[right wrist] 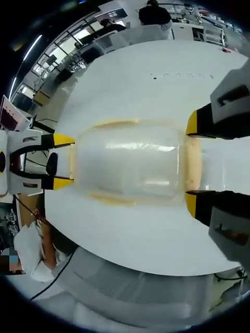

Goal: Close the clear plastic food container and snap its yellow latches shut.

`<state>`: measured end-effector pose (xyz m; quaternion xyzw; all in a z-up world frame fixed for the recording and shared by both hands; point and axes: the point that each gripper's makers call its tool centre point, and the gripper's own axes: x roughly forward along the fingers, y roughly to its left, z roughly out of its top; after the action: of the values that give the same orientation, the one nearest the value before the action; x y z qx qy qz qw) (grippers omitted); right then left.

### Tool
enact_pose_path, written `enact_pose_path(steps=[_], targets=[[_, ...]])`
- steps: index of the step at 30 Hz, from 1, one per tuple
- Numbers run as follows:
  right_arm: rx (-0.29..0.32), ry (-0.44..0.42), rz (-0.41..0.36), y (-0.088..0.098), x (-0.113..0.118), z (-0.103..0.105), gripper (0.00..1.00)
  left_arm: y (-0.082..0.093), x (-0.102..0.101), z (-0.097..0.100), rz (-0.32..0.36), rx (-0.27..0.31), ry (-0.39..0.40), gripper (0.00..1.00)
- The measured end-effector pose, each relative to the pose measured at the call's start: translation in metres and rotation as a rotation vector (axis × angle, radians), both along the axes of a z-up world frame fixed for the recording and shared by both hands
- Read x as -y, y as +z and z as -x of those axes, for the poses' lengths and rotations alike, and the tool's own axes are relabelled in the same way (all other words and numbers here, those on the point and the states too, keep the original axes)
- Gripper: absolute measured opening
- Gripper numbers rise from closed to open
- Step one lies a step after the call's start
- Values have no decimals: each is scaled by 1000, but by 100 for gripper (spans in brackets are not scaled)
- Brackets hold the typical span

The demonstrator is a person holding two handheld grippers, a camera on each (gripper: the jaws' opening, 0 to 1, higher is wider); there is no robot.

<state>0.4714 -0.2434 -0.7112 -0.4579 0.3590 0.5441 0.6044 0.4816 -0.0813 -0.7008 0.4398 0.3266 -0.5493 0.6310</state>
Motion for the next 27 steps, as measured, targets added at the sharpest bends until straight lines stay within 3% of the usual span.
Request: enact_pose_path(steps=[27], targets=[[-59, -43, 31, -12, 52, 7, 36, -12, 52, -1, 0, -31, -42, 36]])
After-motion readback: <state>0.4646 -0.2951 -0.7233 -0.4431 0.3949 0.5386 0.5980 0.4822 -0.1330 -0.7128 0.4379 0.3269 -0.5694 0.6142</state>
